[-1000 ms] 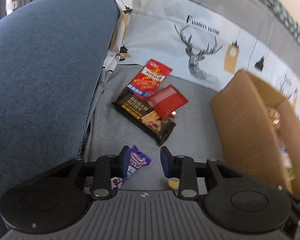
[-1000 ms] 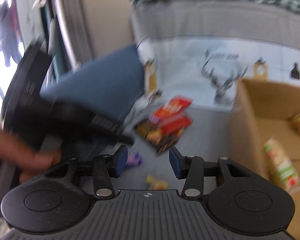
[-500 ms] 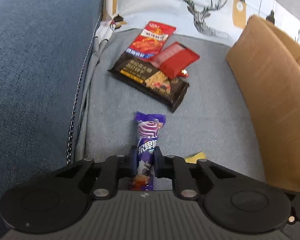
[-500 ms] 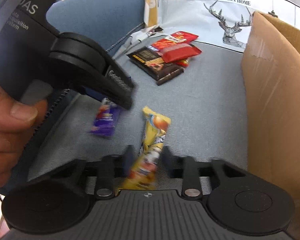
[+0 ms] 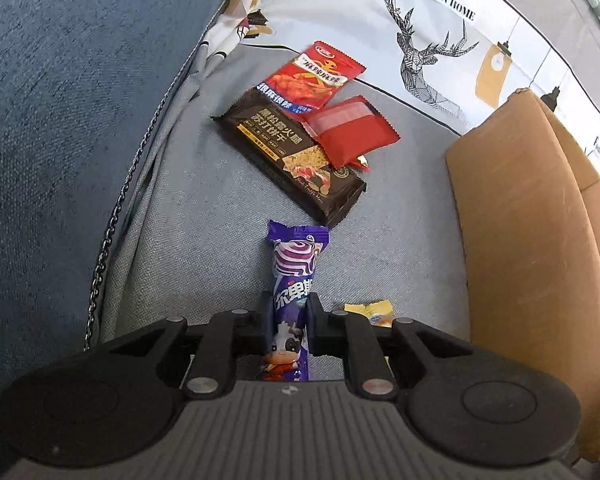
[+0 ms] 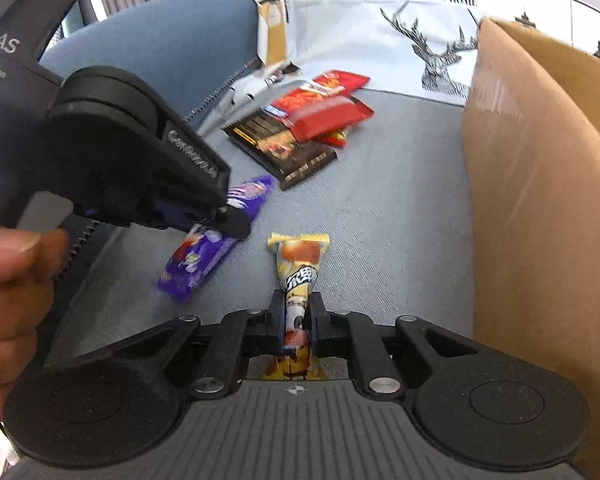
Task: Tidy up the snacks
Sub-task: 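Grasp the yellow stick snack with the right tool while the left tool grasps the purple candy bar, then carry the yellow stick snack and purple candy bar over the box with both tools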
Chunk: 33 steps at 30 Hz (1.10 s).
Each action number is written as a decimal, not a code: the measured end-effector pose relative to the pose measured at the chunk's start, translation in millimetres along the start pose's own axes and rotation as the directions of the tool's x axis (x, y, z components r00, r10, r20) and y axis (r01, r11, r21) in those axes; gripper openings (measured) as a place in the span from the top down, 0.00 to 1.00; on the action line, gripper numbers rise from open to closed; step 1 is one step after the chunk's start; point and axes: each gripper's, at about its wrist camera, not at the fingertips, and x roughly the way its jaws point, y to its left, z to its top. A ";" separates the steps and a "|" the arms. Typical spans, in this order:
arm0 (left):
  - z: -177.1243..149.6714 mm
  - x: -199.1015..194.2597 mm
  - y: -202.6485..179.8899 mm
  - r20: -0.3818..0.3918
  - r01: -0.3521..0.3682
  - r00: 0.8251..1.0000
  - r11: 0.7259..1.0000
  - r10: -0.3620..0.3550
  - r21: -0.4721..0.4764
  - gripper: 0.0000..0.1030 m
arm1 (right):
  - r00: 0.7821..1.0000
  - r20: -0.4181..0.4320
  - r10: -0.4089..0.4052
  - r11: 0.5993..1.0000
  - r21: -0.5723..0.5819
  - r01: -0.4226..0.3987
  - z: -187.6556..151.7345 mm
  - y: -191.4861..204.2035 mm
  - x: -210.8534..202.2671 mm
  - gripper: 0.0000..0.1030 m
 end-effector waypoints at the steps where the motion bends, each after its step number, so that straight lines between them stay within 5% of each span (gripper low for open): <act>1: 0.2 -0.1 -0.9 0.000 -0.001 1.000 1.000 0.001 0.003 0.85 | 1.000 -0.001 0.000 1.000 -0.004 0.000 -0.2 0.2 -0.1 0.87; 13: -3.2 2.8 -3.4 0.006 0.000 1.000 1.000 0.000 0.023 0.86 | 1.000 0.006 0.000 1.000 -0.016 0.000 4.8 -0.2 4.4 0.88; 20: -0.4 -8.4 -0.6 0.054 0.059 0.997 0.998 -0.058 -0.027 0.86 | 0.999 0.045 0.002 1.000 -0.004 -0.002 8.0 -3.9 -5.0 0.89; 33: 11.7 -43.7 -5.6 0.243 0.197 0.956 0.973 -0.163 -0.120 0.86 | 0.980 0.199 0.001 1.000 -0.020 0.003 32.4 -3.3 -49.2 0.89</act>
